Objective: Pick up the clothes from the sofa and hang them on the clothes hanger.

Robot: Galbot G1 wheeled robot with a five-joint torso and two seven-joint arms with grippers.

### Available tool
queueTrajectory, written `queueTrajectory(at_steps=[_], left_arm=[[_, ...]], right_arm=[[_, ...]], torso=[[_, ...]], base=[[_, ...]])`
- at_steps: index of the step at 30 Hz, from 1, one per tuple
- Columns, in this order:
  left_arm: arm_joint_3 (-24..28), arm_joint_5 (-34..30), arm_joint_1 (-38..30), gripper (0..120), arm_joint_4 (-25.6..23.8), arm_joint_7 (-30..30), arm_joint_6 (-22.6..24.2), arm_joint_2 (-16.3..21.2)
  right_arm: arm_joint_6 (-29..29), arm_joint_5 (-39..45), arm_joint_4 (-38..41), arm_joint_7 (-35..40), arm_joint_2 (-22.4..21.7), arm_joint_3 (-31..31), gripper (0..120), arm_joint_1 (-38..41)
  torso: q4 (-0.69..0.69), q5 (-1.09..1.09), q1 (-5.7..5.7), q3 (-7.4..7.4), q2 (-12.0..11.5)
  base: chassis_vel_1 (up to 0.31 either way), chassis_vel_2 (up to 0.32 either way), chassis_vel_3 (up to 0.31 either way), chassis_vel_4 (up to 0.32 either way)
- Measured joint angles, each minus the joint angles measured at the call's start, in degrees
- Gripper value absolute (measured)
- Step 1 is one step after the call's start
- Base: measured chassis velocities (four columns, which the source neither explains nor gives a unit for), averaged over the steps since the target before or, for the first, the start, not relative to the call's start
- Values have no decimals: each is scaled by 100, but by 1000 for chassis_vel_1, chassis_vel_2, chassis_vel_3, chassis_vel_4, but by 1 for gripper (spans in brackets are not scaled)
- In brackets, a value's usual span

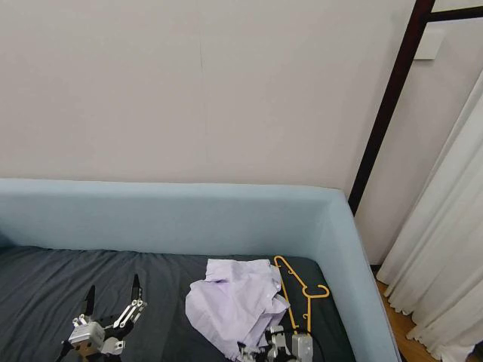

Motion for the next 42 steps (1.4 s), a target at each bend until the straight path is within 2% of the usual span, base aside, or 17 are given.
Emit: queueTrajectory(at_steps=[4, 9, 17, 20, 25, 33, 37, 41, 42], left_arm=[[-192, -102, 18, 100, 144, 41, -12, 190], [-323, -236, 35, 100, 82, 106, 72, 346], [-346, -224, 93, 100, -38, 112, 105, 317], [-388, -203, 139, 100, -94, 111, 97, 291], [-395, -166, 160, 100, -147, 107, 87, 252], [-377, -125, 163, 100, -197, 94, 84, 241], [-380, -109, 175, 100, -218, 82, 67, 229], [-412, -99, 213, 100, -226, 71, 17, 212], [-412, -99, 213, 100, -226, 71, 17, 212]], right_arm=[[94, 171, -399, 53, 300, 361, 100, 183], [113, 250, -994, 62, 576, 818, 100, 376], [27, 459, -1590, 235, 830, 1167, 100, 579], [-230, 1057, -1672, 503, 956, 1433, 100, 621], [-394, 1418, -1738, 662, 1133, 1619, 100, 636], [-409, 1226, -2024, 494, 1382, 1646, 100, 589], [-226, 980, -2328, 259, 1505, 1640, 99, 670], [87, 755, -2504, 39, 1571, 1614, 84, 767], [87, 755, -2504, 39, 1571, 1614, 84, 767]], torso=[[1, 0, 0, 0, 0], [-1, 1, 1, 0, 0], [-1, 0, 1, 0, 0], [-1, 0, 1, 0, 0], [0, 0, 1, 0, 0], [0, 0, 0, 0, 0], [0, 0, 0, 0, 0], [0, 0, 1, 0, 0], [0, 0, 1, 0, 0]], base=[[0, 0, 0, 0], [0, 0, 0, 0], [0, 0, 0, 0], [0, 0, 0, 0], [0, 0, 0, 0], [0, 0, 0, 0], [0, 0, 0, 0], [0, 0, 0, 0], [0, 0, 0, 0]])
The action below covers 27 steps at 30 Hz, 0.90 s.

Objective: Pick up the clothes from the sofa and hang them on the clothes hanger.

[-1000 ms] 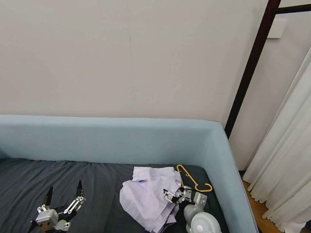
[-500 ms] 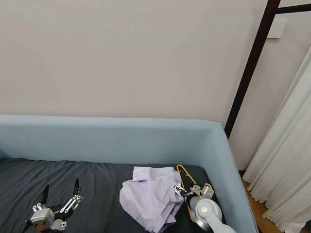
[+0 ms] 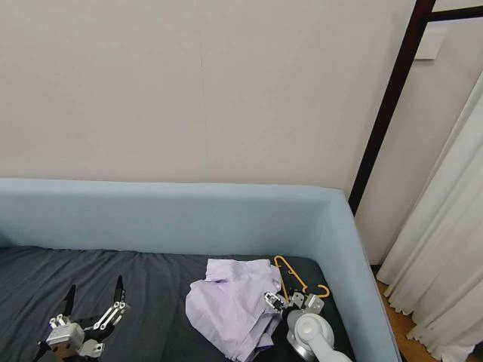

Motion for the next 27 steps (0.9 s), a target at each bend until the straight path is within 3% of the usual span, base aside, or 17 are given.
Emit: queueTrajectory(at_steps=[4, 10, 19, 22, 27], left_arm=[[-5, 20, 14, 100, -2, -3, -38, -35], [24, 46, 14, 100, -3, -3, -49, -53], [55, 74, 3, 100, 32, -7, -112, -56], [55, 69, -19, 100, 56, -9, -113, -49], [75, 54, -60, 100, 105, -15, -117, -43]], right_arm=[[108, -128, -1, -83, 1, -19, 64, 9], [234, -273, 0, -162, 3, -27, 47, 10], [355, -524, -107, -302, -35, -73, 9, 104], [380, -552, -135, -361, -37, -87, 1, 135], [481, -615, -199, -536, -32, -119, 0, 183]], torso=[[0, 0, 0, 0, 0], [0, 0, 0, 0, 0], [0, 0, -1, 0, 0], [0, 0, -1, 0, 0], [0, 0, -1, 0, 0]], base=[[0, 0, 0, 0], [0, 0, 0, 0], [0, 0, 0, 0], [0, 0, 0, 0], [0, 0, 0, 0]])
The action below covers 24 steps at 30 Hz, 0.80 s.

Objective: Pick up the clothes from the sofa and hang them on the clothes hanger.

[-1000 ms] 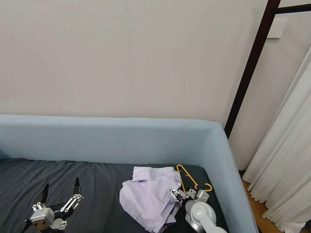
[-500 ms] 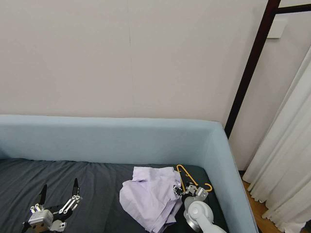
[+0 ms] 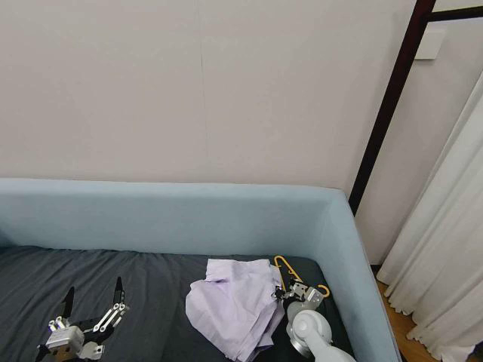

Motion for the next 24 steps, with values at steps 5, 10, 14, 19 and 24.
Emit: queueTrajectory(at_steps=[5, 10, 14, 19, 24], left_arm=[[-12, -28, -40, 100, 33, -11, -1, 27], [-14, -59, -81, 100, 54, -17, -1, 38], [3, -72, -111, 100, 55, -17, -1, 41], [14, -100, -150, 100, 29, -20, 3, 47], [16, -142, -166, 100, -7, -20, 4, 19]], right_arm=[[229, -5, 119, -342, -59, -35, 0, 1], [513, 21, 487, -728, -312, -90, 0, 127], [561, 178, 853, -832, -650, -218, 0, 483], [565, 437, 1191, -846, -1096, -583, 0, 1302], [517, 790, 1339, -869, -1421, -1059, 0, 2427]], torso=[[0, 0, 0, 0, 0], [0, 1, 0, 0, 0], [0, 1, 0, 0, 0], [1, -1, 0, 0, 0], [0, 0, 0, 0, 0]], base=[[0, 0, 0, 0], [0, 0, 0, 0], [0, 0, 0, 0], [0, 0, 0, 0], [0, 0, 0, 0]])
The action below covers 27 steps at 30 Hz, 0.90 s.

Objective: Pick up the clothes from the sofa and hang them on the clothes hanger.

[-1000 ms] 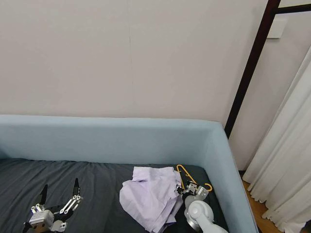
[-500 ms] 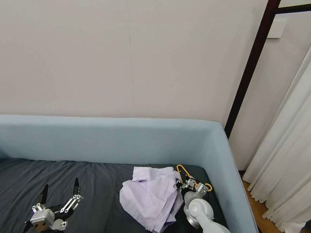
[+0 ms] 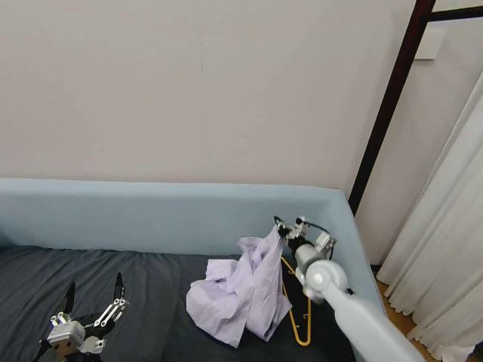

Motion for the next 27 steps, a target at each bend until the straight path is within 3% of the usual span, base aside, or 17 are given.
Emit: queueTrajectory(at_steps=[3, 7, 15, 20, 23, 27], left_arm=[[-9, -22, 5, 100, -13, -1, -23, -21], [-41, -57, 4, 100, -34, -1, -41, -34], [-59, -84, 5, 100, -19, -1, -113, -73], [34, -28, 11, 100, 1, 4, -158, -111], [97, 8, 45, 100, -64, 7, -165, -100], [100, 11, 75, 100, -68, 9, -194, -55]], right_arm=[[-25, 173, 3, -49, -85, -212, 0, 931], [-56, 362, 125, -63, -161, -377, 0, 1597], [-132, 356, 705, -167, -431, -563, 0, 1986], [-84, -710, 1205, -377, -796, -737, 0, 848], [468, -2134, 743, -1014, -826, -870, 0, -900], [895, -2907, 105, -1286, -537, -839, 0, -1876]], torso=[[3, 0, 1, 0, 0], [2, -1, 0, 0, 0], [1, -1, 0, -1, 1], [1, -1, 0, -2, 1], [-2, 3, 0, -1, 0], [-1, 3, 0, 0, 0]], base=[[0, 0, 0, 0], [0, 0, 0, 0], [0, 0, 0, 0], [0, 0, 0, 0], [0, 0, 0, 0], [0, 0, 0, 0]])
